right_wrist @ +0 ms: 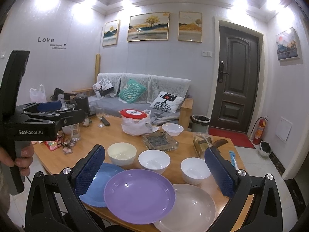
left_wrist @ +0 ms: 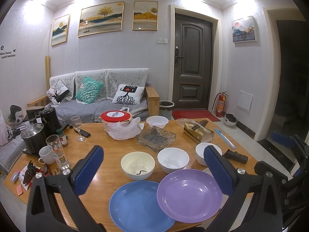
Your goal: Organize plates and bowls
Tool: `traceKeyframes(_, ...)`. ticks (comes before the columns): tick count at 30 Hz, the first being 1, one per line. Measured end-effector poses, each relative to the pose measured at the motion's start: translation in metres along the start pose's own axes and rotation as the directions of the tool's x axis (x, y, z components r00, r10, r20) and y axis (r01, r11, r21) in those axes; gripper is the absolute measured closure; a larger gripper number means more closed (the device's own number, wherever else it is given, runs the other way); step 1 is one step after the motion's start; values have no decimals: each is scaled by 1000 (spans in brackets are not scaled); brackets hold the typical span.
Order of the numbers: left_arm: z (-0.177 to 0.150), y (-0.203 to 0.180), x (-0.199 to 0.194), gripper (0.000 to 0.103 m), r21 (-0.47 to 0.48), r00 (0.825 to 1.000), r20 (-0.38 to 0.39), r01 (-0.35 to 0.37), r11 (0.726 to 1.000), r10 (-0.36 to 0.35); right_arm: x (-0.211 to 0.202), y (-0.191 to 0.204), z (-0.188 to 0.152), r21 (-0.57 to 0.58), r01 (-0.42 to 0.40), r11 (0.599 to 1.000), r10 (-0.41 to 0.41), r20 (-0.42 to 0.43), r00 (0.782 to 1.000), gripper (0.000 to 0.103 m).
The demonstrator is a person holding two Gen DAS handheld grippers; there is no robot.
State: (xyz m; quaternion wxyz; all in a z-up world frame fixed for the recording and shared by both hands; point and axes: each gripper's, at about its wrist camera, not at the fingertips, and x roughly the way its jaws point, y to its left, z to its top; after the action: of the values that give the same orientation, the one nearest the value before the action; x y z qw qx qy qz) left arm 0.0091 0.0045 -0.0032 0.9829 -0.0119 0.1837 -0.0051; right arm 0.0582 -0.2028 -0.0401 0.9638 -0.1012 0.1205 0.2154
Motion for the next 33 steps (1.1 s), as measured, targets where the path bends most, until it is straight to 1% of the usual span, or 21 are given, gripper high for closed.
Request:
traceKeyframes(3,-2,2,5,0,0,1000,-9,8,1000,-8,2,4,-1,-15,3,1000,-3,-3,1000,1)
traceKeyframes(6,-4,4,12,0,-6,999,-29,30,1000,-30,5,3,-4,-8,11,1000,-11,-18,1000,1)
traceKeyframes(9,-6,8,18,0,-33,995,-44,92,995,-94,10,-3,-6,26,16,1000,-16,-31,999,2)
traceKeyframes(11,-8,11,27,0,-38,991,-62,114,993,-116,13,-11,-11,60,21,998,-18,-43,999,2)
traceKeyframes(13,-10,11,34,1,-39,989,-82,121,992,-124,20,-19,-17,84,16,996,-11,-65,998,9)
traceKeyframes(14,-12,13,37,1,-45,987,-90,129,991,-133,23,-21,-21,96,17,995,-10,-77,997,11)
traceKeyframes(17,-17,17,51,1,-76,980,-121,151,986,-160,36,-32,-35,144,12,989,7,-135,991,19)
traceKeyframes(19,-21,21,63,1,-104,973,-148,163,981,-178,47,-40,-47,180,20,983,15,-191,982,28)
traceKeyframes(21,-29,25,79,1,-144,960,-190,181,973,-207,60,-49,-61,213,25,977,27,-240,971,29)
traceKeyframes(22,-33,26,86,4,-156,955,-205,184,970,-214,67,-54,-69,233,33,972,32,-268,963,30)
traceKeyframes(23,-39,28,97,9,-177,946,-232,186,967,-225,75,-62,-78,260,46,965,37,-305,952,31)
traceKeyframes(24,-43,29,103,12,-189,940,-250,186,964,-230,83,-67,-86,286,58,956,45,-338,940,35)
traceKeyframes(25,-49,29,112,18,-203,932,-273,187,961,-239,88,-69,-93,306,64,950,53,-360,932,38)
traceKeyframes(26,-57,29,122,24,-221,920,-299,192,956,-254,95,-73,-102,330,67,941,69,-383,921,39)
traceKeyframes(27,-64,29,129,27,-233,911,-316,195,953,-264,101,-76,-112,351,68,934,85,-404,911,39)
traceKeyframes(29,-79,28,146,36,-259,891,-358,192,947,-279,114,-79,-129,386,70,920,116,-438,892,43)
traceKeyframes(30,-86,27,155,38,-267,881,-378,189,945,-283,117,-80,-132,395,71,916,124,-447,886,49)
traceKeyframes(32,-98,25,168,46,-283,863,-414,181,942,-290,125,-81,-141,413,78,908,141,-473,870,57)
traceKeyframes(33,-105,23,177,49,-291,851,-436,176,940,-294,130,-81,-146,420,78,904,150,-483,863,59)
